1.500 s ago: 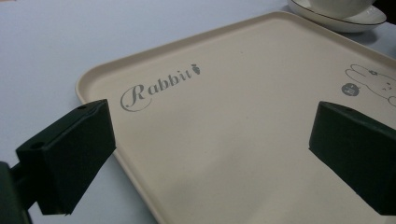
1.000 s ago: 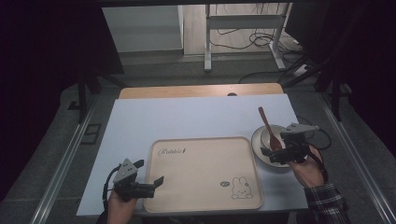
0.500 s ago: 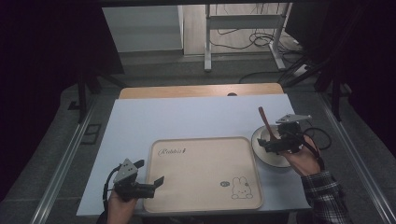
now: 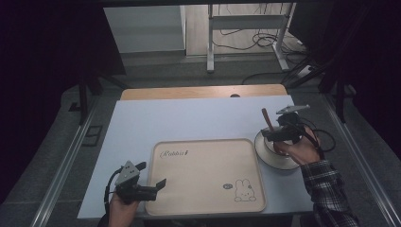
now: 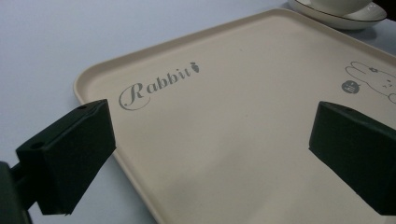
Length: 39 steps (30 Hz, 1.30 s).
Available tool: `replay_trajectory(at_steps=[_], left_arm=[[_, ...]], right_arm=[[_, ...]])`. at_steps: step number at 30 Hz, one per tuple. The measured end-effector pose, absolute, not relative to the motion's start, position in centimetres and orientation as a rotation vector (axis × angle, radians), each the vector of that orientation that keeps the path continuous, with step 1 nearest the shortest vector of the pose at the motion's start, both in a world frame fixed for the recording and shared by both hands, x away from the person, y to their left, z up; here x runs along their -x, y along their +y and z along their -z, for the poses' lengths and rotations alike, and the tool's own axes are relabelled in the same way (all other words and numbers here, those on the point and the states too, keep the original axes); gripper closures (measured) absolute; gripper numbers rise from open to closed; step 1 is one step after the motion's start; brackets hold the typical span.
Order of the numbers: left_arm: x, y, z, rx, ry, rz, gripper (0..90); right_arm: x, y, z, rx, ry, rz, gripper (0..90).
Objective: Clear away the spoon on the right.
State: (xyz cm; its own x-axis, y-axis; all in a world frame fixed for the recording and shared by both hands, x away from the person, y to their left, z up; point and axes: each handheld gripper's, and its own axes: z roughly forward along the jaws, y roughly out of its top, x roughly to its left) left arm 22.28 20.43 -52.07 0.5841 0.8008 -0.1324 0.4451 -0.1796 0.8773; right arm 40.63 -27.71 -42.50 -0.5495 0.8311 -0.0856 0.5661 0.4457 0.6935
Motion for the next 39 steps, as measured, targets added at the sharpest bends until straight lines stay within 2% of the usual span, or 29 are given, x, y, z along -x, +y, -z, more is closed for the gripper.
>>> replay_trajectory(at_steps=[6,13,17,20,31,39], left_arm=[[-22.3,20.4,52.1,-1.819,1.015,-0.444,0.1],[-22.3,20.4,52.1,-1.820,1.013,-0.445,0.1],[-22.3,20.3,52.1,-1.822,1.012,-0.444,0.1],[-22.3,20.3,52.1,-1.824,1.013,-0.443,0.1],[-22.3,20.1,52.1,-1.838,1.011,-0.448,0.2],[-22.2,20.3,52.0,-1.827,1.014,-0.456,0.2]], right_arm=[[-41.9,-27.4,42.4,-1.194,2.307,-0.817,34.0],[-43.4,-26.6,42.7,-1.195,2.322,-0.737,54.8],[-44.4,-26.5,43.1,-1.225,2.348,-0.718,63.4],[-44.9,-26.5,43.4,-1.245,2.367,-0.719,76.1],[-44.7,-26.4,42.7,-1.245,2.401,-0.704,77.8],[-44.2,-26.2,40.9,-1.211,2.416,-0.715,77.9]])
